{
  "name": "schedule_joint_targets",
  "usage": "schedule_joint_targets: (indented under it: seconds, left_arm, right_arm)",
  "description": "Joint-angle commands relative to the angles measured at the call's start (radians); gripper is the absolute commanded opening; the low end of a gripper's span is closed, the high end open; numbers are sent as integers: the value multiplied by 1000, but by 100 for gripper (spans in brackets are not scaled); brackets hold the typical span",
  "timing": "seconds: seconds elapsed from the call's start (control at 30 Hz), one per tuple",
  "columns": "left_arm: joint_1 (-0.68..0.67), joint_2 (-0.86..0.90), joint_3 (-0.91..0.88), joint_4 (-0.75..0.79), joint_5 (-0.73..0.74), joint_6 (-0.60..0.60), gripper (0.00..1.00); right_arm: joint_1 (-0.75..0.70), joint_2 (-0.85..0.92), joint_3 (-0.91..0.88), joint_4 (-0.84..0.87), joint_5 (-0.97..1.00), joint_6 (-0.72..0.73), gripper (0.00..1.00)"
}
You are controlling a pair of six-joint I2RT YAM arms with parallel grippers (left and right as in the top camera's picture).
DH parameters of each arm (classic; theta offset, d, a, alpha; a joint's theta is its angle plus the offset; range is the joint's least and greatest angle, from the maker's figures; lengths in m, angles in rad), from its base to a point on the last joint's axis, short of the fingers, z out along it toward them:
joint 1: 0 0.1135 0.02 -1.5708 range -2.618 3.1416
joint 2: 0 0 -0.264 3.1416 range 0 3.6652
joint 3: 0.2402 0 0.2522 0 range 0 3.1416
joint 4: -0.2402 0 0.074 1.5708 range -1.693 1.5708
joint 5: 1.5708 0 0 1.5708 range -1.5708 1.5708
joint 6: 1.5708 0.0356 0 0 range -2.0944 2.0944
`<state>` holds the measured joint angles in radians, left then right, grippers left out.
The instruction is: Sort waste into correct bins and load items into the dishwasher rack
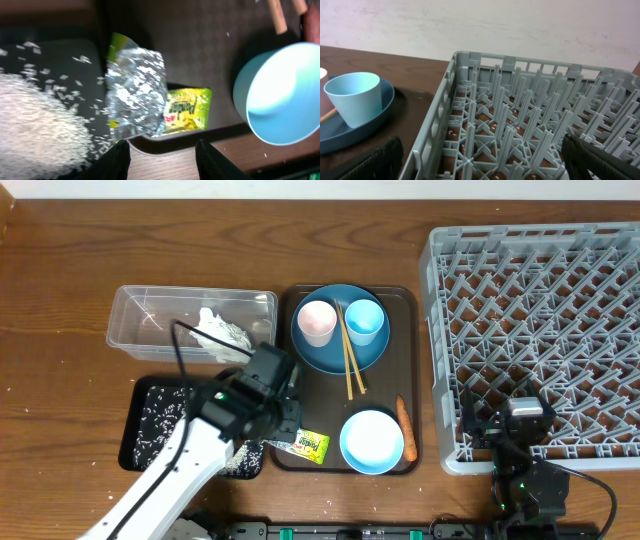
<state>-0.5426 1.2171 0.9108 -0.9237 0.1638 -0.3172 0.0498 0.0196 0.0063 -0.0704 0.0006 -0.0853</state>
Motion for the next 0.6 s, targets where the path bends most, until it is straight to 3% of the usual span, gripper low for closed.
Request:
schedule_joint_targets:
  seconds: [0.0, 0.57]
  left_arm:
    - [-34, 46, -13, 2, 53, -1, 45]
    - [-132, 295, -13, 48, 0, -1, 44]
  right_arm:
    - [-11, 1, -1, -4, 10, -6, 99]
    - [-11, 1, -1, -4, 10, -6, 99]
